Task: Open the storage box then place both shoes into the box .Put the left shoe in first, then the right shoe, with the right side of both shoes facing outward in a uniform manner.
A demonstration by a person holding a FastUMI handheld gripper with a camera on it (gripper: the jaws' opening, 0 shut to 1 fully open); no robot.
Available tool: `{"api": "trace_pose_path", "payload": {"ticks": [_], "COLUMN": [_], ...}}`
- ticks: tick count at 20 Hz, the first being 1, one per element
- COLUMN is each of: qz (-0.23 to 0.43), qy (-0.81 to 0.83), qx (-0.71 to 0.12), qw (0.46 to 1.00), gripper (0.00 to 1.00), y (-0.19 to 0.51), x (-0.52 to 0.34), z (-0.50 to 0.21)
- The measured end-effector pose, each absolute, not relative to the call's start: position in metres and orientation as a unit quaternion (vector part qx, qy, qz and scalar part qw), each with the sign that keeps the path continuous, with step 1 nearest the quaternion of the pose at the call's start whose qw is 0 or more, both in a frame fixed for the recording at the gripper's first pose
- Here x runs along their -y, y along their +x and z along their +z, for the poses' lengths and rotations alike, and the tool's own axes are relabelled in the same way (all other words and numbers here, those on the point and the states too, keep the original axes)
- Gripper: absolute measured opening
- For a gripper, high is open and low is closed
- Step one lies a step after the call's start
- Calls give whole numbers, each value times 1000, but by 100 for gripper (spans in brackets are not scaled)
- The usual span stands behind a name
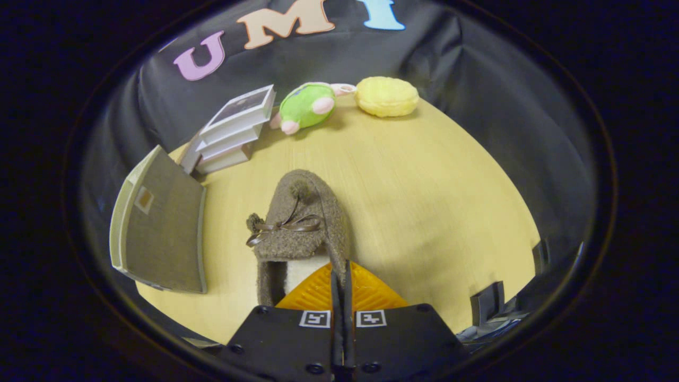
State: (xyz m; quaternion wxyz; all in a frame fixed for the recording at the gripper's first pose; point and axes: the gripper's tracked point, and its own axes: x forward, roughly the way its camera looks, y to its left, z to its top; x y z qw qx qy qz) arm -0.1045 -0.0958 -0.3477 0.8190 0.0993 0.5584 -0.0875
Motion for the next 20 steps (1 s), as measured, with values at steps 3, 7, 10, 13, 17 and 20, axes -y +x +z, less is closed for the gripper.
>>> {"api": "trace_pose_path", "payload": {"ticks": [3,7,10,13,17,20], "qz": [-97,-100,-86,-69,-38,-21], "qy": [111,111,125,118,139,147], "qx": [-543,-520,-510,-498,-483,-474], "qw": [827,841,847,856,864,868], "gripper": [4,4,4,4,4,4], "y": [-89,-68,-55,-42,-28,-17], "x": [91,72,43,13,-40,-72], "z": [-323,-289,-267,-247,-218,-205]}}
